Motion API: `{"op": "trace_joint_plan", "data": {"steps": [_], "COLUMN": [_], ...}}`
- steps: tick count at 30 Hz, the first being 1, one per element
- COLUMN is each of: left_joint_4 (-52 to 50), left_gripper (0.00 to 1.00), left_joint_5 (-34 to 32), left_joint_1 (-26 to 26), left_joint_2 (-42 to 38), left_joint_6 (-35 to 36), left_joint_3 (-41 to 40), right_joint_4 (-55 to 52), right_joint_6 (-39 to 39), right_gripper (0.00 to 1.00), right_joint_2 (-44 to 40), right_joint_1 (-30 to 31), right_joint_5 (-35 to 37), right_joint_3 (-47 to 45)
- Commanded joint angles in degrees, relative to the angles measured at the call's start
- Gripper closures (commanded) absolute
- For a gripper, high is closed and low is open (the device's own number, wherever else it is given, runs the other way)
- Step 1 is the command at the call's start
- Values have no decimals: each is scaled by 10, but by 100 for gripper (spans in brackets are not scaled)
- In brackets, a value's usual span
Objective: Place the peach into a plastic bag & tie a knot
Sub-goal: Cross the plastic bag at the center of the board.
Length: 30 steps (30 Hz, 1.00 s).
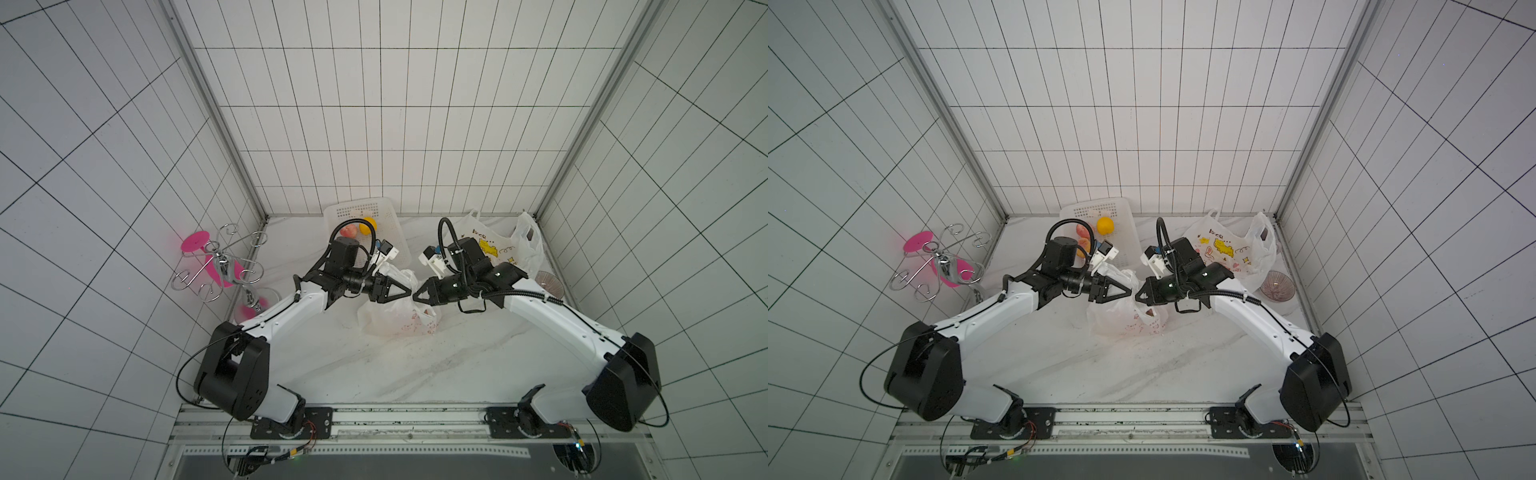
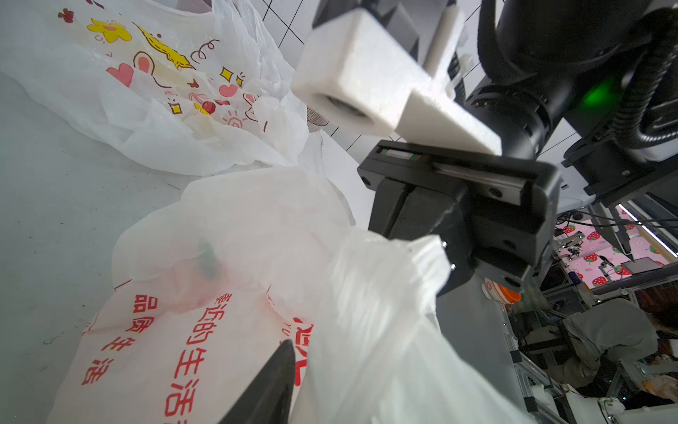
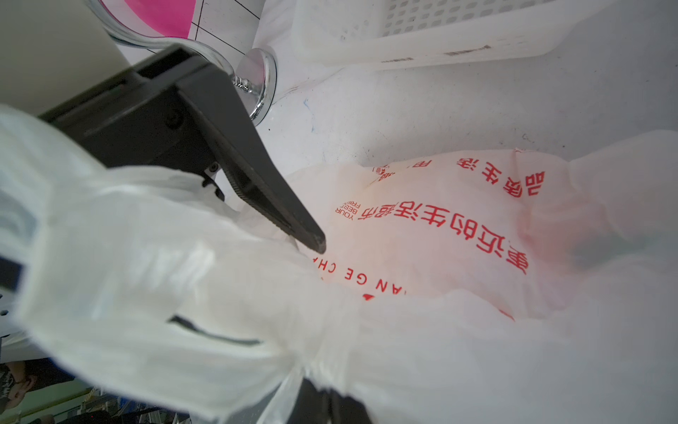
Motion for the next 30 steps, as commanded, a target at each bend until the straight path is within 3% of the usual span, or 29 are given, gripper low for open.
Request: {"op": "trace_joint_plan", "data": {"steps": [1,7,11,13,20,24,30], "left_joint_4": [-17,-107,-130,-127,-108,-106,-106], "left_gripper": [47,76,95,100,100,100,72], "left_joint_5": [-15,-52,-52,-29,5,6,-13], "left_joint_1": [-12,-13,-8,2,11,10,9], "left_joint_2": [-13,-7,-7,-7,4,6,-4], "left_joint_6": [53,122,148,147,124,119,119], "left_joint_3": [-11,7,18,21,33,39,13], "right_joint_4": [10,-9,-21,-33,-45,-29,18], "right_joint_6": [1,-25,-52,-65,-93,-61,-24], "right_gripper": [100,100,100,100,100,100,100], "right_joint_2": [8,13,12,10,-14,-18,13], "right_joint_1": [-10,-17,-17,-17,6,25,19], "right_joint_5": [-3,104,117,117,68,46,68], "right_joint_3": [0,15,31,31,23,3,-3]}}
